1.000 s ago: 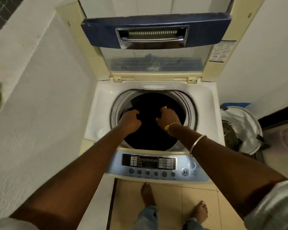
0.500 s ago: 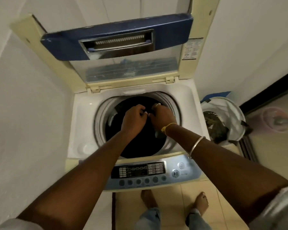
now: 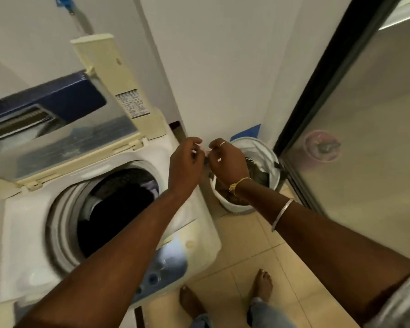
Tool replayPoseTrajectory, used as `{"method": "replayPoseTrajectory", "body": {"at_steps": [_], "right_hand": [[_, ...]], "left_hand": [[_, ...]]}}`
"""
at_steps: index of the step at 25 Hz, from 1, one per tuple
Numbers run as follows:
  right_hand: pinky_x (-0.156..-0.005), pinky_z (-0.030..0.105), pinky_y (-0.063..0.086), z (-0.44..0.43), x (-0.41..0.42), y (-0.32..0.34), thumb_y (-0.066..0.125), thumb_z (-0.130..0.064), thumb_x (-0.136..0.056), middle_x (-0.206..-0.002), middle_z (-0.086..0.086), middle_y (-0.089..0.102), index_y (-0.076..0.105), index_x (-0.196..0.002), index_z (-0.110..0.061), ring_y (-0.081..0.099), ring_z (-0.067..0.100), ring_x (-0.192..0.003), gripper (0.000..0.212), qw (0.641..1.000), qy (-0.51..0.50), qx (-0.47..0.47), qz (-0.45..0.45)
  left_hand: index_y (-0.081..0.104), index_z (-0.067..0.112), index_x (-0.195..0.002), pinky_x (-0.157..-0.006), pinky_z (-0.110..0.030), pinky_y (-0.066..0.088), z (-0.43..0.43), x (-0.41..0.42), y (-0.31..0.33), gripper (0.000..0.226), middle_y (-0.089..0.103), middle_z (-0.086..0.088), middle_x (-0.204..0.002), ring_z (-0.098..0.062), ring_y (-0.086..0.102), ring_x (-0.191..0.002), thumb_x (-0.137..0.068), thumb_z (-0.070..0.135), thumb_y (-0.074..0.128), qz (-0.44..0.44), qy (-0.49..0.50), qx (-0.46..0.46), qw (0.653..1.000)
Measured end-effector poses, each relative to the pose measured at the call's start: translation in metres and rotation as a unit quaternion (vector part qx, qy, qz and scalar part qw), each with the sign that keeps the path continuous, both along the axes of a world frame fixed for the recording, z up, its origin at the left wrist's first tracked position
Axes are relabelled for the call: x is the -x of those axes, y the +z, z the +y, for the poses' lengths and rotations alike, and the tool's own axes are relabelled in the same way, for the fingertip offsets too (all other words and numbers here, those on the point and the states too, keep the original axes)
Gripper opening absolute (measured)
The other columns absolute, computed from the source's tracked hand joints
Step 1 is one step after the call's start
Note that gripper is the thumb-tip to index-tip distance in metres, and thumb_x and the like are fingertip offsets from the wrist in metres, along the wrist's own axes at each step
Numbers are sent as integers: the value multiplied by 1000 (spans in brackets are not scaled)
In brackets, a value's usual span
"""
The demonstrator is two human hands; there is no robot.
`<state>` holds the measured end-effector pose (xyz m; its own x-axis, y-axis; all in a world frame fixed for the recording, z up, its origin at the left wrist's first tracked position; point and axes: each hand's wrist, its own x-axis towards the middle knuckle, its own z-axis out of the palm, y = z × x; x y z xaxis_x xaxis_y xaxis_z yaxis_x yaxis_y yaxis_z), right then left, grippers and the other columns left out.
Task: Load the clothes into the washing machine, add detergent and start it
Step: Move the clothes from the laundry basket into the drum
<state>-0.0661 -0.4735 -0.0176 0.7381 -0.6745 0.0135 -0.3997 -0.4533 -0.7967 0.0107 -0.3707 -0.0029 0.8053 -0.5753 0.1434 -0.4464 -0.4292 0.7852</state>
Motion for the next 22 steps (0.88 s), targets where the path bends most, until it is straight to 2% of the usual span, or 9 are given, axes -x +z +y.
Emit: {"method": "replayPoseTrajectory", "body": {"at_steps": [2, 3, 5, 7, 12, 15, 19, 21, 22], "right_hand": [[-75, 23, 47, -41, 19, -6, 58, -25, -94, -100, -1, 70, 63, -114, -19, 62, 12, -84, 21, 999, 15, 6, 27], [-75, 22, 46, -60, 26, -9, 59, -26, -95, -102, -2, 70, 62, -116, -20, 61, 10, -84, 23, 999, 24, 8, 45], [-80, 26, 51, -97, 34, -18, 60, -28, -94, -105, -4, 69, 60, -119, -23, 62, 11, -88, 25, 997, 36, -1, 71], [-85, 27, 50, -123, 34, -33, 60, -27, -94, -108, -2, 67, 59, -122, -22, 62, 14, -94, 28, 994, 47, -13, 100], [-91, 28, 44, -155, 24, -89, 63, -32, -92, -112, 1, 65, 57, -124, -17, 59, 16, -101, 35, 974, 83, -51, 204], [-100, 36, 45, -169, 16, -139, 67, -31, -89, -124, 7, 62, 54, -132, -16, 58, 25, -116, 48, 956, 107, -75, 264], [-102, 39, 45, -191, 8, -218, 71, -29, -86, -131, 12, 56, 54, -134, -15, 55, 31, -121, 54, 930, 108, -106, 335], [-105, 43, 44, -197, 5, -255, 71, -27, -86, -134, 17, 51, 51, -136, -11, 51, 35, -124, 56, 916, 97, -135, 365], [-105, 46, 44, -199, 4, -273, 70, -27, -86, -135, 18, 49, 49, -138, -11, 50, 36, -125, 59, 912, 89, -149, 373]], "left_hand": [[62, 18, -117, -69, -7, 51, -37, 13, -6, 21, 67, 4, -110, -5, 64, -88, -97, 20, 59, 27, -17, -39, 999], [62, 18, -120, -73, -6, 50, -53, 18, -11, 23, 67, 4, -112, -7, 64, -92, -97, 22, 60, 38, -19, -58, 997], [61, 19, -122, -86, -19, 54, -83, 25, -19, 27, 67, 2, -118, -11, 65, -101, -96, 24, 62, 70, -18, -86, 994], [60, 19, -123, -89, -29, 57, -100, 28, -32, 29, 67, 1, -118, -12, 65, -102, -95, 25, 63, 120, -17, -98, 988], [61, 16, -122, -88, -23, 47, -125, 9, -80, 26, 67, -3, -115, -17, 64, -102, -96, 19, 62, 169, -48, -205, 963], [62, 13, -120, -95, -27, 46, -136, -8, -131, 25, 67, -6, -116, -21, 63, -108, -96, 16, 59, 207, -69, -257, 941], [62, 8, -120, -97, -29, 44, -151, -19, -213, 28, 66, -12, -117, -25, 60, -111, -93, 18, 61, 256, -108, -314, 908], [61, 8, -120, -98, -33, 47, -155, -21, -259, 34, 65, -12, -115, -25, 60, -109, -91, 25, 61, 296, -122, -342, 884], [61, 11, -119, -98, -36, 48, -155, -21, -292, 40, 66, -10, -114, -24, 60, -108, -88, 36, 58, 313, -127, -346, 876]]}}
